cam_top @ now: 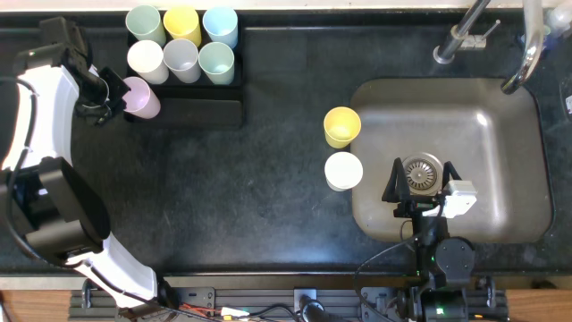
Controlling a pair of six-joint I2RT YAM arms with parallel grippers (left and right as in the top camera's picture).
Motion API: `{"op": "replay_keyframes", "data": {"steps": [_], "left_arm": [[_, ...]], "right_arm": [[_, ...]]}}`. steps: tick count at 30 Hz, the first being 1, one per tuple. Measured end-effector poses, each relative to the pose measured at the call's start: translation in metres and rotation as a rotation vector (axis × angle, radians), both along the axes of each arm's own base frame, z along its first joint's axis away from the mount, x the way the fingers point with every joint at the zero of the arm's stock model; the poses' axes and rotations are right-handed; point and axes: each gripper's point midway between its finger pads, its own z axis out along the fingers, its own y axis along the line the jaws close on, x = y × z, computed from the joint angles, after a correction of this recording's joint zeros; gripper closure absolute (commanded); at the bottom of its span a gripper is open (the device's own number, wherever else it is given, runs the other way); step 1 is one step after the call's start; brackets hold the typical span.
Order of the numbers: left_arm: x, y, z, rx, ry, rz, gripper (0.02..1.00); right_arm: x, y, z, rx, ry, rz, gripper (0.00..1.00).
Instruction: Store Cups
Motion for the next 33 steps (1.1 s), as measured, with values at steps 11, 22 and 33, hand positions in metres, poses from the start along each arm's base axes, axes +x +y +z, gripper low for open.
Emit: {"op": "replay_keyframes", "data": {"steps": [11,22,33], "left_arm": [[0.002,0.001,-0.003,0.002,0.001,0.0,0.982],[0.001,0.001,-0.006,0.0,0.009,0.003,0.023],[0.002,-0.031,0.075,0.053,-0.182,-0.096,0.02]], "right_arm": [[0.0,0.0,0.0,0.0,0.0,0.0,0.003],[0.0,0.0,0.0,0.0,0.0,0.0,0.003],[0.0,0.0,0.0,0.0,0.001,0.0,0.005]]}}
